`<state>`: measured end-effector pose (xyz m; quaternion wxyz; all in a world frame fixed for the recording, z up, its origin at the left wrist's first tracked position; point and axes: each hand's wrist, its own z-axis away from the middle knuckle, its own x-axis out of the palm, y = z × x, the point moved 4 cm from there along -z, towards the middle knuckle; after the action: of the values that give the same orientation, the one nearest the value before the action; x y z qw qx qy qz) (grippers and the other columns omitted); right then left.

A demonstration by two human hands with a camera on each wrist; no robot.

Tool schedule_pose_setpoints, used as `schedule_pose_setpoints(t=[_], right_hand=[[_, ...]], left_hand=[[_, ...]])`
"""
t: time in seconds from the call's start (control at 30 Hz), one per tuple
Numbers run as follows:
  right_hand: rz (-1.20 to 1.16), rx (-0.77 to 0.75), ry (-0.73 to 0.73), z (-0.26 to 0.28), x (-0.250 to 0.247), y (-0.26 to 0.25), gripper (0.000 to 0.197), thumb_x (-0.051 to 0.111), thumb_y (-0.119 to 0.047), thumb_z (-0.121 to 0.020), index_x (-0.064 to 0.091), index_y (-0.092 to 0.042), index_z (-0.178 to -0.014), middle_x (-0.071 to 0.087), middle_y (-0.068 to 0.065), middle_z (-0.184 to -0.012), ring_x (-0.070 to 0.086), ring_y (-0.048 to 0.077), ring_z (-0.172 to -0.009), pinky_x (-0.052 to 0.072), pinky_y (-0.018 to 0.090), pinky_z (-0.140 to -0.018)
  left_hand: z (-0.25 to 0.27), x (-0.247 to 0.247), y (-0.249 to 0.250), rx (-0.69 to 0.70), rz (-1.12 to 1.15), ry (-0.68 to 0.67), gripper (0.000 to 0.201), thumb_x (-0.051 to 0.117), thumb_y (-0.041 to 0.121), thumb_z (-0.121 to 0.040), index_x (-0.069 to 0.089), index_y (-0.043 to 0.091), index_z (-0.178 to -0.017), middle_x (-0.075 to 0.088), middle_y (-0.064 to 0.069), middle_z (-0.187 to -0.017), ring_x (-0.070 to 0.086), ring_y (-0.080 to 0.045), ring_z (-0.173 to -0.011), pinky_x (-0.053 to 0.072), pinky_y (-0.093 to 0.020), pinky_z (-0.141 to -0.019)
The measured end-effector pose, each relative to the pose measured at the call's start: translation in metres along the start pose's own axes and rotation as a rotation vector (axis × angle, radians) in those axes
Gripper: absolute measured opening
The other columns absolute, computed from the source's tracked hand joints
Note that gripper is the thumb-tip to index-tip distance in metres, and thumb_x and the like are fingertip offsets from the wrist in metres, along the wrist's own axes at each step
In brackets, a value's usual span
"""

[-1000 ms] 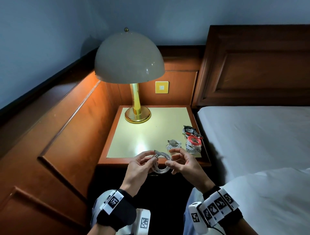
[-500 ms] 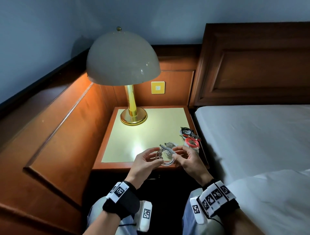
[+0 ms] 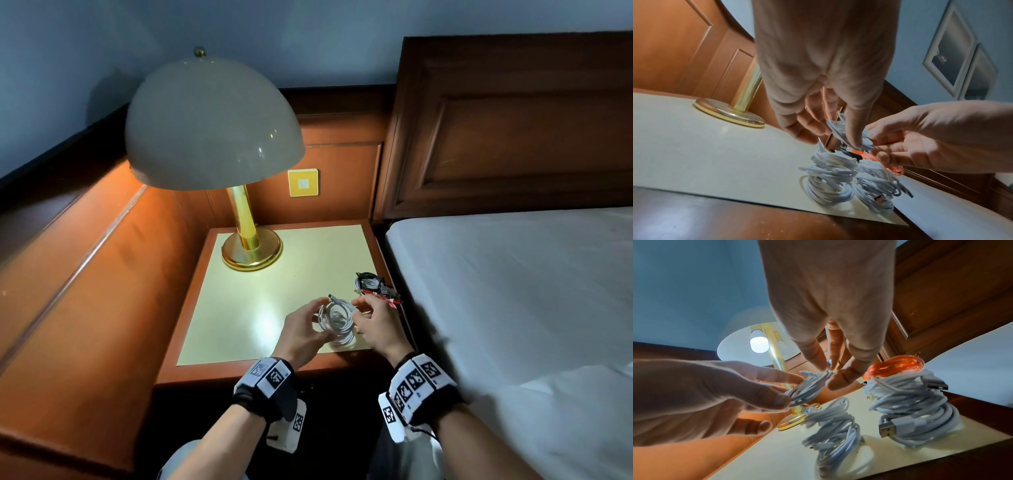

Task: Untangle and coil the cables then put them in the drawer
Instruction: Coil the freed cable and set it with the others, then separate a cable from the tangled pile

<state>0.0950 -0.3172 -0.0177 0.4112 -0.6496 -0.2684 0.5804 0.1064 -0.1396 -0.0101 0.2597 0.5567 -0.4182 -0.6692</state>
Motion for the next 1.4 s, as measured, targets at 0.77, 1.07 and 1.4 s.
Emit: schedule_pose_setpoints(t=[0.77, 1.07, 1.4], right_hand=[[0.206, -0.108, 0.044, 0.002, 0.007, 0.009, 0.044, 0.066, -0.014, -0.089, 0.059, -0.010, -0.132, 0.061, 0.005, -0.118, 0.065, 0.019, -0.082, 0.057, 0.040, -0.086], [0.164, -0.153, 0.127, 0.012, 0.001, 0.007, 0.032, 0.067, -0.007, -0.085, 0.063, -0.007, -0.117, 0.064, 0.006, -0.106, 0.053, 0.001, -0.072, 0.045, 0.022, -0.078], [0.133, -0.178, 0.062, 0.051, 0.006, 0.017, 0.029, 0.068, -0.009, -0.085, 0.066, -0.008, -0.114, 0.058, -0.004, -0.104, 0.059, 0.007, -0.073, 0.053, 0.029, -0.084]], left_hand=[[-0.004, 0.012, -0.027, 0.006, -0.081, 0.017, 0.066, 0.080, 0.028, -0.081, 0.053, 0.022, -0.141, 0.053, 0.000, -0.140, 0.052, -0.020, -0.126, 0.043, -0.040, -0.109], [0.006, 0.008, -0.032, -0.040, -0.039, 0.024, 0.068, 0.078, 0.024, -0.084, 0.048, 0.022, -0.144, 0.053, 0.001, -0.142, 0.054, -0.014, -0.117, 0.043, -0.023, -0.096], [0.056, 0.005, -0.055, -0.067, -0.072, 0.016, 0.066, 0.075, 0.023, -0.087, 0.045, 0.025, -0.146, 0.053, 0.002, -0.136, 0.054, -0.015, -0.118, 0.041, -0.023, -0.101]])
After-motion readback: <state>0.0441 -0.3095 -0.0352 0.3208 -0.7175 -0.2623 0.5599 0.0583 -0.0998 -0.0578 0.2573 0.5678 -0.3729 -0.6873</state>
